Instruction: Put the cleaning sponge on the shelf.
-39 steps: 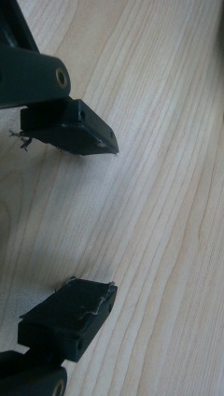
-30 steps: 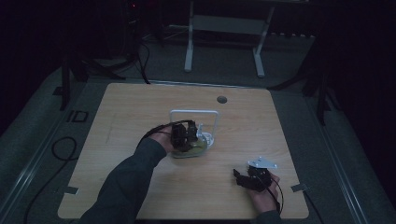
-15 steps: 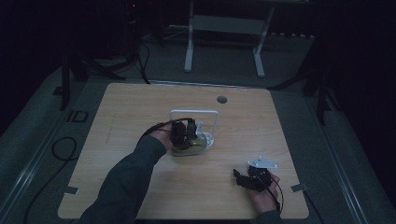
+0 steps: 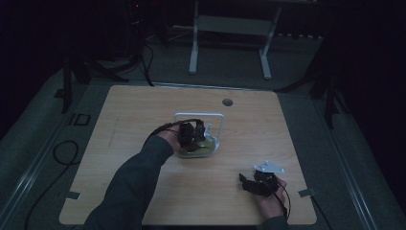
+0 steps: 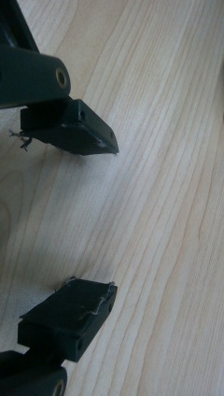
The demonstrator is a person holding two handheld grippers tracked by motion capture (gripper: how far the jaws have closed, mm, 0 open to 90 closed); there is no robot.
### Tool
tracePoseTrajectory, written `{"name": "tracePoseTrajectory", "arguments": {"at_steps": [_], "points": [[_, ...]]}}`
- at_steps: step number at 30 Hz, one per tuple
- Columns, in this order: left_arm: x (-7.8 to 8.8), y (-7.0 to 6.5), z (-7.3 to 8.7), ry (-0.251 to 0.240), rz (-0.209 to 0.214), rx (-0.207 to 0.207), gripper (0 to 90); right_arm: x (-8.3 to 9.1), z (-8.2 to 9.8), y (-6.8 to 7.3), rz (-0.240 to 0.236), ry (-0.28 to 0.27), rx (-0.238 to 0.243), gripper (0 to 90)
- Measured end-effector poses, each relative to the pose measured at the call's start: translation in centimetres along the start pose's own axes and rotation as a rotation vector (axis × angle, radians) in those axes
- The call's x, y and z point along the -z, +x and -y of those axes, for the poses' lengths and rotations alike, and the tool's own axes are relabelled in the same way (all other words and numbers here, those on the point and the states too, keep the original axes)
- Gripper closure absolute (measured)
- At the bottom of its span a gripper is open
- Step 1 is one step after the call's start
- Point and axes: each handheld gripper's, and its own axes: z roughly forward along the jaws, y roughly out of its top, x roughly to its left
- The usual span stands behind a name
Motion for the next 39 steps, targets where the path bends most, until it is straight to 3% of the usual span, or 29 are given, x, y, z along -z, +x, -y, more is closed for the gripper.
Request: {"name": "tracePoseTrajectory", "arguments": {"at_steps": [17, 31, 39], "points": [[-1.3, 0.1, -0.4, 0.046, -0.027, -0.07, 71.6, 0.0, 0.0, 0.0, 0.0, 0.0, 0.001, 26.5], [-1.5, 0.3, -0.5, 0.05, -0.062, -0.063, 71.5, 0.0, 0.0, 0.0, 0.0, 0.0, 0.001, 26.5], [-1.9, 0.2, -0.8, 0.057, -0.073, -0.08, 71.4, 0.0, 0.0, 0.0, 0.0, 0.0, 0.0, 26.5]]}}
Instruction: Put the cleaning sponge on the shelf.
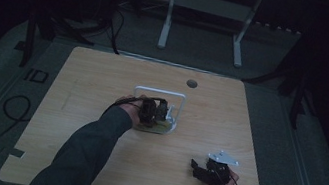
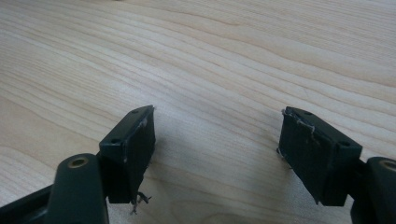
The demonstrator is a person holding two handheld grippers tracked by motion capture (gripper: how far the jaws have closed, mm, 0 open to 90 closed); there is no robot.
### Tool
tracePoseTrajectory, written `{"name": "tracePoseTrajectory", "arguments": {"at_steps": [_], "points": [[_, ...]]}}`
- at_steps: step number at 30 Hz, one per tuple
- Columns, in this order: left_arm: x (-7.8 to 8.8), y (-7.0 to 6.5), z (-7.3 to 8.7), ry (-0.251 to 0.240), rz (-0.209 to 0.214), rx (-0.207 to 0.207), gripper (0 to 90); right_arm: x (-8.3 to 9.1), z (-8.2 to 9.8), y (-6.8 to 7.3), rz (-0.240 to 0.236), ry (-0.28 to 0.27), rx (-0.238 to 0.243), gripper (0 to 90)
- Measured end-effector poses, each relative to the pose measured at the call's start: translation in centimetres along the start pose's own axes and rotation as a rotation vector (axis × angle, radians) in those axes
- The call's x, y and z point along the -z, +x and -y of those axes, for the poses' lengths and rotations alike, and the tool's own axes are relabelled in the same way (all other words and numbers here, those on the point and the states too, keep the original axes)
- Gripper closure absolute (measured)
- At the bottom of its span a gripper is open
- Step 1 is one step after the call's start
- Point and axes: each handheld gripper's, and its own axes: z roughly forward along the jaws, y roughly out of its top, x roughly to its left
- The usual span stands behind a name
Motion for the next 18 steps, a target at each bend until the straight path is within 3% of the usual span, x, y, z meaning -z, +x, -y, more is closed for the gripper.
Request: {"name": "tracePoseTrajectory", "arguments": {"at_steps": [8, 18], "points": [[-0.29, 0.06, -0.2, 0.001, -0.024, -0.004, 71.1, 0.0, 0.0, 0.0, 0.0, 0.0, 0.001, 26.5], [-0.67, 0.2, -0.27, -0.009, -0.082, -0.014, 71.1, 0.01, 0.0, 0.01, 0.0, 0.001, 0.0, 26.5]]}}
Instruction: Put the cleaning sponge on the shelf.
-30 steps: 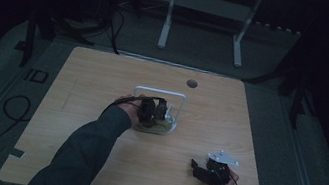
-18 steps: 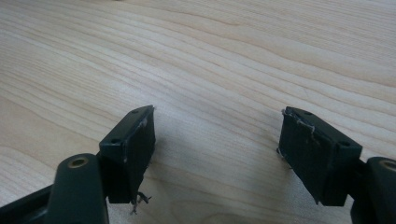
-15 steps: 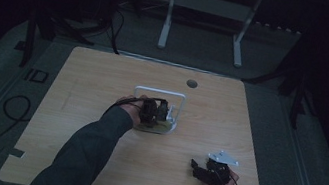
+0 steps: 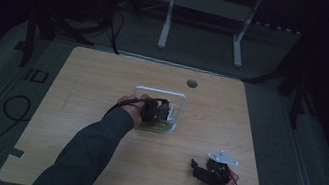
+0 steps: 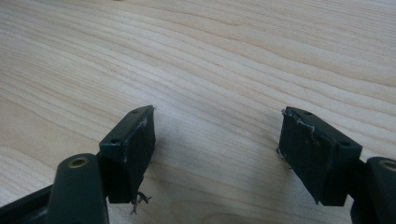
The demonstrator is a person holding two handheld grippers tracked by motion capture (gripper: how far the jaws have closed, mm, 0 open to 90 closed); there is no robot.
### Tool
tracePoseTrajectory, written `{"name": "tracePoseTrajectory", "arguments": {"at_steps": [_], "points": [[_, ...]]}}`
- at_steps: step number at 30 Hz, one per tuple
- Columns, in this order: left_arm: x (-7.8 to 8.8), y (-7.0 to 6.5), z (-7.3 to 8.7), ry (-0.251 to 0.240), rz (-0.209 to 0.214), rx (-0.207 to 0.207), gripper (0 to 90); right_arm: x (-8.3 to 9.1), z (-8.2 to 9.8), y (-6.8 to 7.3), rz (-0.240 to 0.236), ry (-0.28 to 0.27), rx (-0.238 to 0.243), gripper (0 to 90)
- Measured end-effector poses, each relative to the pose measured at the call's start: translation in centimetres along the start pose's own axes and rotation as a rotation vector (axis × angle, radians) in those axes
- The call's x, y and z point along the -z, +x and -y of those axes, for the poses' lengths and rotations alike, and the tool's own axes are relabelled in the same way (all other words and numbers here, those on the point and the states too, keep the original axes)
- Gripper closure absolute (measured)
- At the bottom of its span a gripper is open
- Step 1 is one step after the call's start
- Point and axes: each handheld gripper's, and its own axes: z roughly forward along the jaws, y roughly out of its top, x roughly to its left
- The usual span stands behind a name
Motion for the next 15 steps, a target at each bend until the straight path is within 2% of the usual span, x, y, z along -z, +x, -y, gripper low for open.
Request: {"name": "tracePoseTrajectory", "arguments": {"at_steps": [9, 15], "points": [[-0.43, 0.07, -0.1, 0.007, -0.038, -0.008, 71.5, 0.02, 0.02, 0.01, -0.001, 0.0, 0.002, 26.5], [-0.51, 0.07, -0.01, 0.01, -0.031, -0.009, 70.8, 0.02, 0.02, 0.01, -0.001, 0.0, 0.002, 26.6]]}}
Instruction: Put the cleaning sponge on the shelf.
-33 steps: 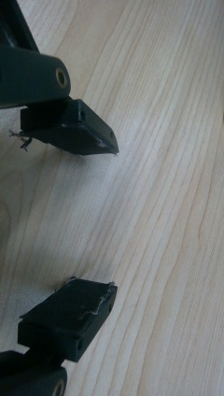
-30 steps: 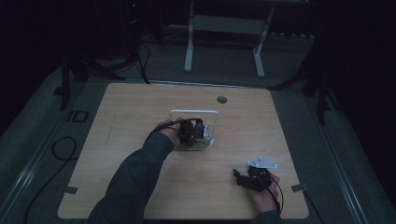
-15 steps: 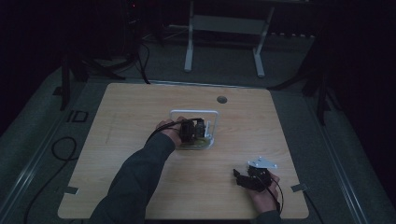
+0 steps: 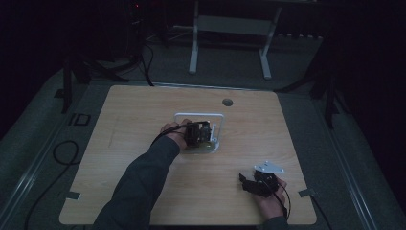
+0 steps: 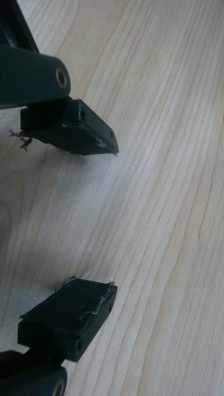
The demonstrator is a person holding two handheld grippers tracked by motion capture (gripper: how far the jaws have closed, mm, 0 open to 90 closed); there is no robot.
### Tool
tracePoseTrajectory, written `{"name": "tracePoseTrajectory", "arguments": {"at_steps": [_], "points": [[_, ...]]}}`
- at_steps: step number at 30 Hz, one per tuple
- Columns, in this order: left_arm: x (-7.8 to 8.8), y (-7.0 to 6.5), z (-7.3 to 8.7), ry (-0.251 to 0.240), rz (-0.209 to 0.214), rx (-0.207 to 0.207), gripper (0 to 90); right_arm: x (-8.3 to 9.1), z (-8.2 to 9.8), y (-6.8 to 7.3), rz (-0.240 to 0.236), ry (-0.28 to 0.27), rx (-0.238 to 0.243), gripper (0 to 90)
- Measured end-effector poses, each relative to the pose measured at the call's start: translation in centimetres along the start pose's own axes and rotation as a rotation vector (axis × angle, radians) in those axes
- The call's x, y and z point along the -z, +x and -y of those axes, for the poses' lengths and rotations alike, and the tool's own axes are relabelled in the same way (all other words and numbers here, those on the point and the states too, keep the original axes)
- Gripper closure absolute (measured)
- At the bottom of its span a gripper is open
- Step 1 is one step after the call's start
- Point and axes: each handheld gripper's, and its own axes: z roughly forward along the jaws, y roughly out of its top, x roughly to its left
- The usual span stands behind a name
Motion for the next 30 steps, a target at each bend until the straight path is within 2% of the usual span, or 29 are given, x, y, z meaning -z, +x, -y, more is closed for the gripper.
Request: {"name": "tracePoseTrajectory", "arguments": {"at_steps": [10, 14, 21, 25, 28, 30], "points": [[-0.18, -0.14, -0.17, -0.007, -0.031, -0.011, 66.7, 0.0, 0.0, 0.0, 0.0, 0.0, 0.0, 26.6], [-0.22, -0.19, -0.2, -0.012, -0.04, -0.034, 70.8, 0.0, 0.0, 0.0, 0.0, 0.0, 0.0, 26.6], [-0.18, -0.21, -0.19, -0.026, -0.059, -0.045, 72.0, 0.0, 0.0, 0.0, 0.0, 0.0, 0.0, 26.6], [-0.21, -0.21, -0.19, -0.029, -0.056, -0.039, 71.1, 0.0, 0.0, 0.0, 0.0, 0.0, 0.0, 26.6], [-0.14, -0.16, -0.2, -0.029, -0.056, -0.028, 67.2, 0.01, 0.0, 0.0, 0.0, 0.0, 0.0, 26.6], [0.07, -0.16, -0.15, -0.037, -0.053, -0.003, 63.5, 0.0, 0.0, 0.0, 0.0, 0.0, 0.0, 26.6]]}}
